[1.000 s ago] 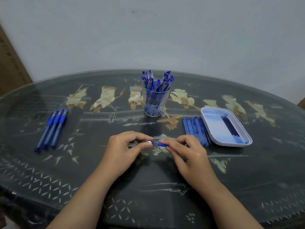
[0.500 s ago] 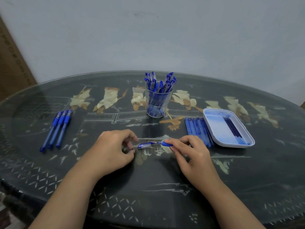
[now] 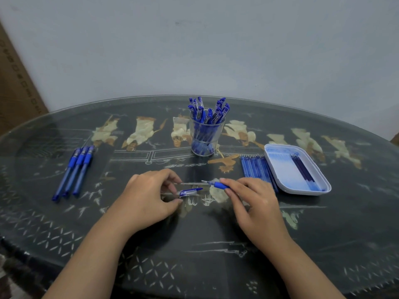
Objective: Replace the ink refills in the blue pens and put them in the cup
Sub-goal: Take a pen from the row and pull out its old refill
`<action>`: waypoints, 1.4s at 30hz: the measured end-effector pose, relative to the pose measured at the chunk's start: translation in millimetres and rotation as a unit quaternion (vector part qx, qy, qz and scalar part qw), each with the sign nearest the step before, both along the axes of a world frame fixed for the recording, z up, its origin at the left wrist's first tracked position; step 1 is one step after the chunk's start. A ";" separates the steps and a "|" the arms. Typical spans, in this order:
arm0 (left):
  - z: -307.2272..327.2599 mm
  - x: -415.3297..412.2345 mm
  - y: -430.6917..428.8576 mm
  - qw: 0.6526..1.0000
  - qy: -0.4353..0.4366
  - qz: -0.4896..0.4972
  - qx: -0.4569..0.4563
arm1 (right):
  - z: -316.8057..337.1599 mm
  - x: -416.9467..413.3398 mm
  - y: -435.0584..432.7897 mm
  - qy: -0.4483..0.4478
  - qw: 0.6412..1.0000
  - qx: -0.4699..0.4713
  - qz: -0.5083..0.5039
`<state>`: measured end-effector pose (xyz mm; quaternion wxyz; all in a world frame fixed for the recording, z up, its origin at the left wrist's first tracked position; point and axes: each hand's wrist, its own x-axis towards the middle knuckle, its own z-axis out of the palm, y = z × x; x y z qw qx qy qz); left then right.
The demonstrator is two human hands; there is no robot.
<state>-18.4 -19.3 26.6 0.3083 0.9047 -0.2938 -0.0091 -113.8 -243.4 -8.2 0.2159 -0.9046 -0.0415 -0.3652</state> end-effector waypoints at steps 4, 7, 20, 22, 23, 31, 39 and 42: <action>4.9 -2.8 -2.6 0.993 -0.036 0.007 -0.115 | 31.5 -5.1 15.9 -0.010 0.994 0.100 -0.046; 13.1 -14.1 -13.1 0.977 0.071 -0.013 -0.203 | 48.1 -9.2 31.3 0.044 0.948 0.314 0.016; 12.1 -25.2 -18.1 0.951 0.168 -0.075 -0.247 | 69.2 -16.3 47.4 0.072 0.866 0.486 0.096; 12.5 -25.0 -17.4 0.954 0.159 -0.077 -0.242 | 72.1 -17.3 45.3 0.058 0.857 0.504 0.096; 12.9 -24.9 -17.1 0.956 0.155 -0.077 -0.239 | 72.7 -17.7 44.5 0.053 0.851 0.514 0.095; 11.2 -24.2 -15.4 0.965 0.105 -0.078 -0.227 | 83.4 -21.0 36.7 0.031 0.842 0.529 0.100; 7.3 -20.9 -12.4 0.971 0.075 -0.080 -0.213 | 94.0 -19.9 34.3 -0.049 0.822 0.561 0.084; 6.8 -19.7 -9.7 0.973 0.067 -0.077 -0.206 | 105.5 -21.6 27.7 -0.081 0.822 0.559 0.072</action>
